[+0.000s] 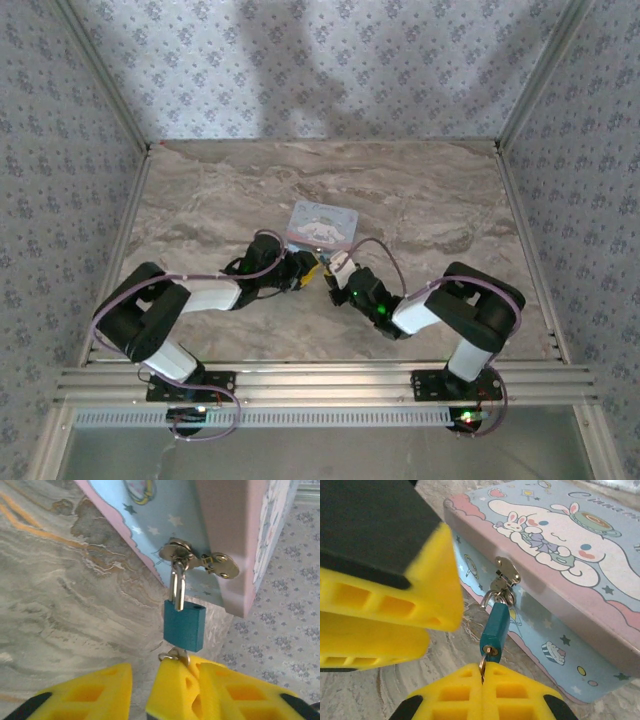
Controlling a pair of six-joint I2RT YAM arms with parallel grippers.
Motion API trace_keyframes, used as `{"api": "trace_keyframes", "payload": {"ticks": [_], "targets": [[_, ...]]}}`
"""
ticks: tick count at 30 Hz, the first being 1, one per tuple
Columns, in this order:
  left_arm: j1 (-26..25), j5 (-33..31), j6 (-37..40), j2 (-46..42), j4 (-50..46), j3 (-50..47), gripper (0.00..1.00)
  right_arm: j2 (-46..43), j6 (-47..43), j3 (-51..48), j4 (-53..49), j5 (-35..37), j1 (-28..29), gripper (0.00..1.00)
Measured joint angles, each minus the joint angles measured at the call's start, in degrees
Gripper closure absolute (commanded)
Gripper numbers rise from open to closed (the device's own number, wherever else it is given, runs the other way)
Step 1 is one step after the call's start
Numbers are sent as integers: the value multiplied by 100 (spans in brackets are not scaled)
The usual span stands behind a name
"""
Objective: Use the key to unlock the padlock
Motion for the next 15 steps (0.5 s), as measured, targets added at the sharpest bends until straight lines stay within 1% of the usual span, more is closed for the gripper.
{"api": "trace_keyframes", "payload": {"ticks": [5,9,15], "targets": [[55,-50,240,-446,-496,13,51,-280,726,-24,-302,-470,-192,100],[229,-131,468,-769,-914,79,47,-411,1307,-61,-461,-846,-328,100],[693,-216,984,-1167,-1624,210,31,-684,2323,-133,-704,-1384,-632,100]]}}
